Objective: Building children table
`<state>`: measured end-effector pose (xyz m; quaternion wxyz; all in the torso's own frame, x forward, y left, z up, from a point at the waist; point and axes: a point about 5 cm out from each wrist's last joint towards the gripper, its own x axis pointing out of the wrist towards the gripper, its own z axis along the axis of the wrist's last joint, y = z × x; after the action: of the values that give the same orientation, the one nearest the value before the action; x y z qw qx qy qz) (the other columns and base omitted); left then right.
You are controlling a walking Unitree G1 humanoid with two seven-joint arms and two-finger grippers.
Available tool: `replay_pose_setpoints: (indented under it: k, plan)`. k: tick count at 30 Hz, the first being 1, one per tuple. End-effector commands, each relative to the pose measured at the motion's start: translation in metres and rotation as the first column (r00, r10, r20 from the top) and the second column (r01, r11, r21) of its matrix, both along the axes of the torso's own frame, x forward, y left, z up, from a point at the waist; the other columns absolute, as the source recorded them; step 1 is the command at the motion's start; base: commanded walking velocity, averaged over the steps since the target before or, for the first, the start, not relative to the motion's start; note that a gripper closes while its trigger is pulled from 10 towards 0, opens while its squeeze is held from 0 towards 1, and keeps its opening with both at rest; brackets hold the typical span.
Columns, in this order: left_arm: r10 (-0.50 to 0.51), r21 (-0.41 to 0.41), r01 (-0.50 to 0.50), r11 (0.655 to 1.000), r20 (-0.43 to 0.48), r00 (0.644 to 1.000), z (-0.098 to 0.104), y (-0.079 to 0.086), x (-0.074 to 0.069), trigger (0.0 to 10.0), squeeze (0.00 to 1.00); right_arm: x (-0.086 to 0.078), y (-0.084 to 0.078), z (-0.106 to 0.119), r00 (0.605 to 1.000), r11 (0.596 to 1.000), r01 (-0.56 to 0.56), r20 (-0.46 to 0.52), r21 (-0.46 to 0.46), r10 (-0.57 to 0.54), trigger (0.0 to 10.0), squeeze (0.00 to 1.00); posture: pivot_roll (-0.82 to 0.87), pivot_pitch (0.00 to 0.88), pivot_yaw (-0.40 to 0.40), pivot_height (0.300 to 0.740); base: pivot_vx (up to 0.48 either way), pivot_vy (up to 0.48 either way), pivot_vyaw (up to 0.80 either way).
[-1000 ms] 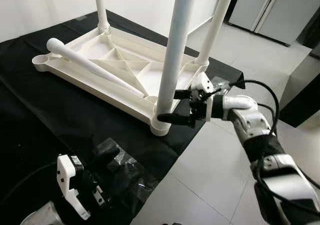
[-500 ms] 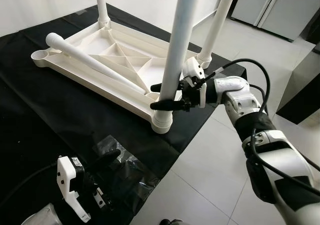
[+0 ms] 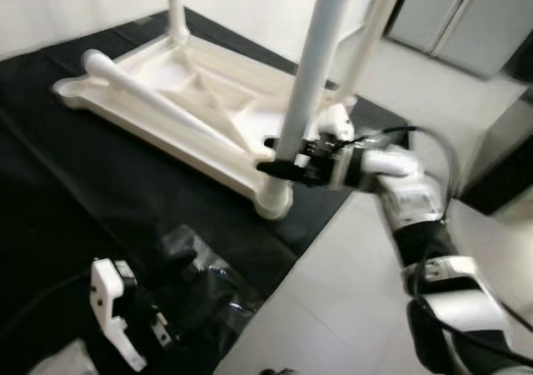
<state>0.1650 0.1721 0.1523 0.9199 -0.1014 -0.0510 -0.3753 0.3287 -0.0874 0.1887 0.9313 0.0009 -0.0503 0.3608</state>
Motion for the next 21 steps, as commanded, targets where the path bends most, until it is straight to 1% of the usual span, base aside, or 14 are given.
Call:
replay_pose_setpoints:
  k: [1, 4, 6, 8, 9, 11, 12, 13, 15, 16, 18, 19, 20, 21]
  plan:
    - [-0.018, 0.009, 0.019, 1.000, -0.019, 1.000, -0.003, 0.002, 0.001, 10.0, 0.00, -0.028, 0.009, -0.054, 0.950, 0.973, 0.160, -0.242, -0.165, -0.197, 0.0, 0.00, -0.04, 0.165, -0.088, 0.740, 0.000, 0.000, 0.00]
    - [-0.020, 0.013, 0.020, 1.000, -0.021, 1.000, -0.004, 0.004, 0.002, 10.0, 0.00, -0.031, 0.014, -0.049, 0.950, 0.968, 0.197, -0.211, -0.158, -0.228, 0.0, 0.00, -0.05, 0.154, -0.080, 0.740, 0.000, 0.000, 0.00]
    - [-0.026, 0.008, 0.026, 1.000, -0.021, 0.999, -0.005, 0.005, 0.007, 10.0, 0.00, -0.018, 0.016, -0.042, 0.967, 0.977, 0.149, -0.184, -0.155, -0.177, 0.0, 0.00, -0.05, 0.131, -0.108, 0.740, 0.000, 0.000, 0.00]
    - [-0.028, 0.008, 0.029, 1.000, -0.019, 0.999, -0.006, 0.005, 0.009, 10.0, 0.00, -0.015, 0.016, -0.042, 0.967, 0.978, 0.140, -0.191, -0.153, -0.168, 0.0, 0.00, -0.05, 0.131, -0.108, 0.740, 0.000, 0.000, 0.00]
    - [-0.019, 0.008, 0.019, 1.000, -0.014, 1.000, -0.006, 0.005, 0.010, 10.0, 0.00, -0.014, 0.018, -0.040, 0.971, 0.983, 0.116, -0.194, -0.141, -0.142, 10.0, 0.00, -0.05, 0.129, -0.104, 0.740, 0.000, 0.000, 0.00]
    - [-0.012, 0.008, 0.012, 1.000, -0.010, 1.000, -0.006, 0.005, 0.010, 10.0, 0.00, -0.014, 0.020, -0.039, 0.973, 0.986, 0.100, -0.193, -0.132, -0.125, 10.0, 0.00, -0.05, 0.129, -0.104, 0.740, 0.000, 0.000, 0.00]
    - [0.000, 0.009, 0.000, 1.000, -0.007, 1.000, -0.006, 0.006, 0.011, 10.0, 0.00, -0.018, 0.026, -0.030, 0.978, 0.993, 0.022, -0.204, -0.114, -0.045, 10.0, 1.00, -0.05, 0.125, -0.099, 0.740, 0.000, 0.000, 0.00]
    - [0.000, 0.009, 0.000, 1.000, -0.007, 1.000, -0.006, 0.006, 0.011, 10.0, 0.00, -0.018, 0.026, -0.030, 0.978, 0.993, 0.022, -0.204, -0.114, -0.045, 10.0, 1.00, -0.05, 0.125, -0.099, 0.740, 0.000, 0.000, 0.00]
    - [0.003, 0.010, -0.003, 1.000, -0.007, 1.000, -0.007, 0.006, 0.011, 10.0, 0.00, -0.020, 0.029, -0.026, 0.978, 0.994, -0.040, -0.210, -0.105, 0.017, 10.0, 1.00, -0.05, 0.125, -0.099, 0.740, 0.000, 0.000, 0.00]
    - [-0.001, 0.015, 0.001, 1.000, -0.008, 1.000, -0.007, 0.007, 0.011, 10.0, 0.00, -0.023, 0.032, -0.018, 0.976, 0.991, -0.100, -0.203, -0.091, 0.080, 10.0, 1.00, -0.04, 0.123, -0.105, 0.740, 0.000, 0.000, 0.00]
    - [-0.001, 0.015, 0.001, 1.000, -0.008, 1.000, -0.007, 0.007, 0.011, 10.0, 0.00, -0.023, 0.032, -0.018, 0.976, 0.991, -0.100, -0.203, -0.091, 0.080, 10.0, 1.00, -0.04, 0.123, -0.105, 0.740, 0.000, 0.000, 0.00]
    - [-0.006, 0.019, 0.006, 1.000, -0.009, 1.000, -0.007, 0.007, 0.011, 10.0, 0.00, -0.023, 0.032, -0.007, 0.966, 0.970, -0.221, -0.158, -0.097, 0.205, 10.0, 1.00, -0.05, 0.121, -0.108, 0.740, 0.000, 0.000, 0.00]
    - [-0.006, 0.019, 0.006, 1.000, -0.009, 1.000, -0.007, 0.007, 0.011, 10.0, 0.00, -0.023, 0.032, -0.007, 0.966, 0.970, -0.221, -0.158, -0.097, 0.205, 10.0, 1.00, -0.05, 0.121, -0.108, 0.740, 0.000, 0.000, 0.00]
    - [-0.012, 0.021, 0.012, 1.000, -0.011, 1.000, -0.008, 0.006, 0.011, 10.0, 0.00, -0.019, 0.024, 0.005, 0.925, 0.913, -0.377, -0.101, -0.154, 0.365, 10.0, 0.97, -0.05, 0.118, -0.116, 0.740, 0.000, 0.000, 0.00]
